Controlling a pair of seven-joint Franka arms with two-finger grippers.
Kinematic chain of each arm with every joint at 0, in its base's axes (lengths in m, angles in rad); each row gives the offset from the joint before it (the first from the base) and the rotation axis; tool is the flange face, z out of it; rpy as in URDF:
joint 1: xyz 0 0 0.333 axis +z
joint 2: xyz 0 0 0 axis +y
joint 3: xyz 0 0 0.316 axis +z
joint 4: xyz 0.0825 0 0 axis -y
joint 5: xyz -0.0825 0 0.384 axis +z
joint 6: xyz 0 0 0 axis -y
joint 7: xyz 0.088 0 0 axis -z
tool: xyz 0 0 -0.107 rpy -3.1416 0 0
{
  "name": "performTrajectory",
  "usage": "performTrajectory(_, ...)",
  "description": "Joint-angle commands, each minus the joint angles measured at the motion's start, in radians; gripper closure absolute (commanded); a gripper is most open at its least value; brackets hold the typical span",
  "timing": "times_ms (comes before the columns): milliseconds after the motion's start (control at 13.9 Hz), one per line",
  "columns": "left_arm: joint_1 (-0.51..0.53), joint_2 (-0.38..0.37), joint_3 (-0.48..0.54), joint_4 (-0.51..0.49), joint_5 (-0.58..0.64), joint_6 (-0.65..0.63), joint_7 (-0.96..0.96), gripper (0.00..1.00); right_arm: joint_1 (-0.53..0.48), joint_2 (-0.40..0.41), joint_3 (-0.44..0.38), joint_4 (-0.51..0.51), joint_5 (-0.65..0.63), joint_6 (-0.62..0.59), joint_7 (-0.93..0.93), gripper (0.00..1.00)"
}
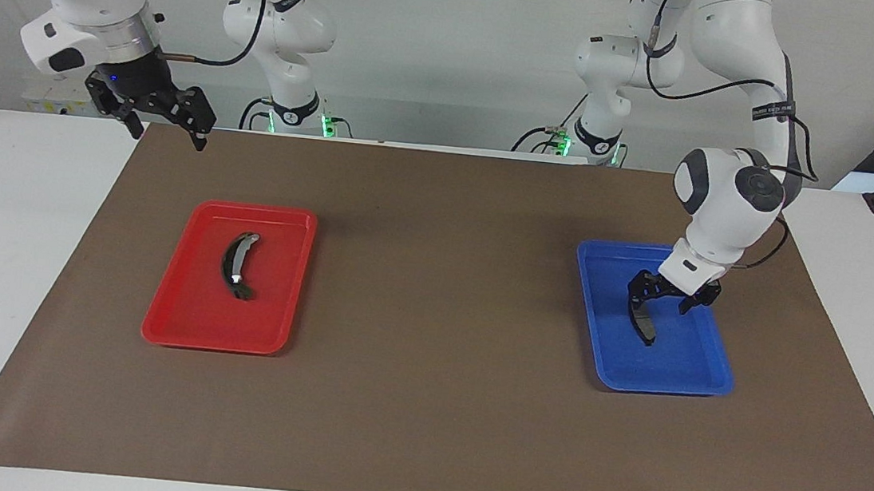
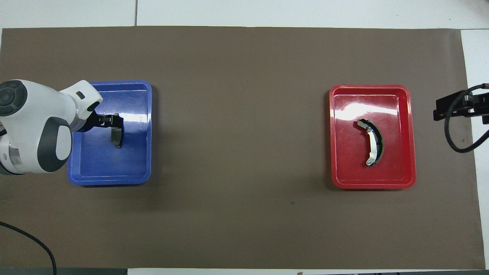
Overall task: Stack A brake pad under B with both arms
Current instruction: 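Reach into the blue tray and grasp the flat brake pad with the left gripper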
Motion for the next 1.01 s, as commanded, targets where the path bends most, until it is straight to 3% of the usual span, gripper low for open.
performTrajectory(0, -0.014, 0.008, 0.007, -0.051, 0.005, 0.079, -0.027, 0.02, -0.015, -0.004, 0.006, 0.004, 0.005, -0.012, -0.026, 0.0)
performTrajectory(288, -0.012, 0.075, 0.008, -0.061, 0.005, 0.165, -0.034, 0.02, -0.015, -0.004, 0.006, 0.004, 0.005, -0.012, -0.026, 0.0)
performTrajectory(577, -0.012, 0.081, 0.008, -0.065, 0.005, 0.158, -0.039, 0.02, -0.015, -0.005, 0.006, 0.004, 0.005, -0.012, -0.026, 0.0)
performTrajectory(649, -0.012, 0.081, 0.008, -0.064, 0.005, 0.149, -0.034, 0.13, -0.015, -0.004, 0.006, 0.004, 0.005, -0.012, -0.026, 0.0)
performTrajectory(793, -0.012, 0.075, 0.008, -0.053, 0.005, 0.066, -0.025, 0.63, -0.015, -0.005, 0.004, 0.004, 0.005, -0.012, -0.026, 0.0)
performTrajectory(865, -0.014, 0.069, 0.008, -0.049, 0.005, 0.04, -0.037, 0.76, -0.015, -0.007, 0.006, 0.004, 0.005, -0.012, -0.026, 0.0)
performTrajectory(938, -0.018, 0.049, 0.01, -0.05, 0.005, 0.022, -0.039, 0.81, -0.015, -0.008, 0.006, 0.001, 0.005, -0.012, -0.026, 0.0)
